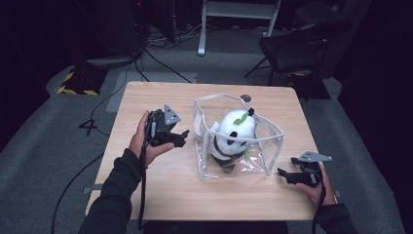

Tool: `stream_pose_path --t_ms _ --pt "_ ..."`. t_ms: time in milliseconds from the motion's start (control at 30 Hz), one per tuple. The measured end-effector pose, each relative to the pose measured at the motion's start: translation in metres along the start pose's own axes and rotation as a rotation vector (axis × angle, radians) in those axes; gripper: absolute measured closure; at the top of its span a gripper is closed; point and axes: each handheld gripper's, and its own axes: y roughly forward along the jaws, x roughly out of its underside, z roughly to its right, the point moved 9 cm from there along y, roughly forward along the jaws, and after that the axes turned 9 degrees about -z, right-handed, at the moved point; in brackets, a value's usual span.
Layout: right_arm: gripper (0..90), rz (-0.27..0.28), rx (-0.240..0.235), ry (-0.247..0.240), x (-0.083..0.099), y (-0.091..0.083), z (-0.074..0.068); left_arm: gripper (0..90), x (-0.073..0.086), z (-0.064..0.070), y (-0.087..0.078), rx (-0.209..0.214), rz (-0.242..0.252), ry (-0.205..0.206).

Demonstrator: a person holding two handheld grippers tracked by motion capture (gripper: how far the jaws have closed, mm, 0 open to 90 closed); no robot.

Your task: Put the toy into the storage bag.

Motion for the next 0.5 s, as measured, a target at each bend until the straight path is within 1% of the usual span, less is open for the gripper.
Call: stream_pose_path --t_ms 33,100,133,233,333,367,433,467,500 --pt "19.9 0.0 0.0 0.0 0.0 0.0 0.0 15.9 0.0 0.0 0.0 0.0 0.0 0.0" --pt "19.9 0.0 0.0 0.0 0.0 0.0 0.0 15.9 0.005 0.001 0.004 -0.002 -0.013 -0.004" --pt "19.9 0.0 0.001 0.0 0.0 0.0 0.0 15.9 0.012 0.004 0.008 0.011 -0.032 -0.004" --pt "19.9 0.0 0.0 0.0 0.0 0.0 0.0 15.9 0.021 0.006 0.015 0.011 -0.056 0.005" --pt "19.9 0.0 0.001 0.0 0.0 0.0 0.0 15.9 0.029 0.006 0.019 0.004 -0.074 0.005" --pt "19.9 0.0 0.001 0.0 0.0 0.0 0.0 15.9 0.029 0.006 0.019 0.004 -0.074 0.005" --pt "19.9 0.0 0.0 0.0 0.0 0.0 0.0 16.0 0.033 0.005 0.022 0.0 -0.081 -0.004" --pt "19.9 0.0 0.0 -0.001 0.0 0.0 0.0 16.0 0.035 0.005 0.023 0.0 -0.087 0.0" --pt "19.9 0.0 0.0 -0.001 0.0 0.0 0.0 16.0 0.04 0.005 0.025 0.001 -0.099 -0.006"
